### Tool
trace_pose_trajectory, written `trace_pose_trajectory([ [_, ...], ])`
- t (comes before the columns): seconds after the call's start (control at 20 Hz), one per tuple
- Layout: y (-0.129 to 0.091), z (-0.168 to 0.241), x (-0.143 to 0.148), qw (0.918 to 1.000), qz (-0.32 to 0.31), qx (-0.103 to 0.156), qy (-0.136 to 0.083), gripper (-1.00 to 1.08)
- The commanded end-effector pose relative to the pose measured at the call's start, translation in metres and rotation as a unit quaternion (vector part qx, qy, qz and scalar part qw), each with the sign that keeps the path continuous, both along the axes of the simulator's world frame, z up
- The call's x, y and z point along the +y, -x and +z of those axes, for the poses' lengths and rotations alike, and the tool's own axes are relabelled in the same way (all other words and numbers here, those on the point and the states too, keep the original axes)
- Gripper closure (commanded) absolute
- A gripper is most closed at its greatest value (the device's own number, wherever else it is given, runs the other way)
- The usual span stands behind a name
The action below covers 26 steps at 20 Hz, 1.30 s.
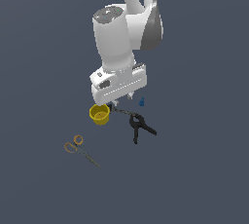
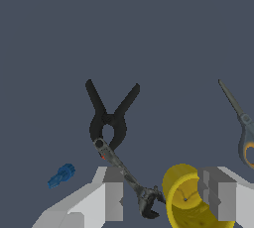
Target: Pick up a designated object from a clutter of objects.
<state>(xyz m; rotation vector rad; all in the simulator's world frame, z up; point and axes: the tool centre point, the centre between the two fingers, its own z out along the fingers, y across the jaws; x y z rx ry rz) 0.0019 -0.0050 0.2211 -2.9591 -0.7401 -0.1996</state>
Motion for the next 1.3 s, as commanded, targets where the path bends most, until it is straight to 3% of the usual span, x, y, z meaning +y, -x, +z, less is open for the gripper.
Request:
trace_pose_trajectory([
  [0.0, 0.003, -0.010, -0.005, 0.9998, 0.017, -0.008, -0.001, -0.20],
  [0.6, 0.024, -0.056, -0.033, 0.9947, 0.093, -0.042, 0.009, -0.20],
  [1.25, 0.058, -0.099, -0.068, 0.9824, 0.168, -0.069, 0.044, -0.20],
])
